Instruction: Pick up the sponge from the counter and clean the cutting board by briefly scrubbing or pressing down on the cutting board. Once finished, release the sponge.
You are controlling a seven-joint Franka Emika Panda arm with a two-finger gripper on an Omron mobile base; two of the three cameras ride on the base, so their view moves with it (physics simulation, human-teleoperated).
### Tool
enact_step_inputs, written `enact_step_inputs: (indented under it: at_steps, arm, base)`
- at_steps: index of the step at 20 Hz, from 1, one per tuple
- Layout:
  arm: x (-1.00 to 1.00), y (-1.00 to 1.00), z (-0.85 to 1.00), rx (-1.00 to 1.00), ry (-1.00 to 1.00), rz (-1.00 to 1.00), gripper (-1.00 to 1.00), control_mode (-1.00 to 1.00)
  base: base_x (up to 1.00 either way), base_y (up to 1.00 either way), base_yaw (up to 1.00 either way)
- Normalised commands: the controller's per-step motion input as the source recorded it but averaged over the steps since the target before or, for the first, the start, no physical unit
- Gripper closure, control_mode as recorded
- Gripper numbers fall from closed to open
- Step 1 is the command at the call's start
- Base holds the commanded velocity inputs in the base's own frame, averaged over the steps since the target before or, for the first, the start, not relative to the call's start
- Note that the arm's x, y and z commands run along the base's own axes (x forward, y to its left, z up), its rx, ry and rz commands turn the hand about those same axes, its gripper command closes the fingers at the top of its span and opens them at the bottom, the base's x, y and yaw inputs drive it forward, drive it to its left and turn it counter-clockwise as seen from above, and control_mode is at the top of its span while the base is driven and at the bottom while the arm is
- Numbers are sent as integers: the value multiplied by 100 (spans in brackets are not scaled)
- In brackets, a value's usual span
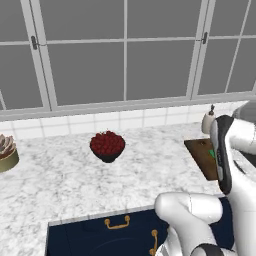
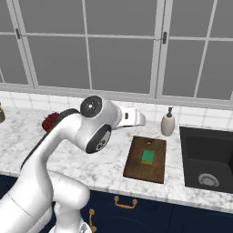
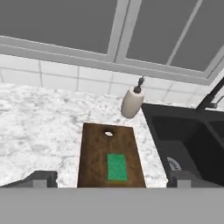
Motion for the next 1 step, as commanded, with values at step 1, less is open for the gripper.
enact_step_inputs:
  at_steps: [1]
  arm:
    - [-4, 93, 100, -11, -7, 0, -100, -100]
  base:
    - [0, 0, 0]
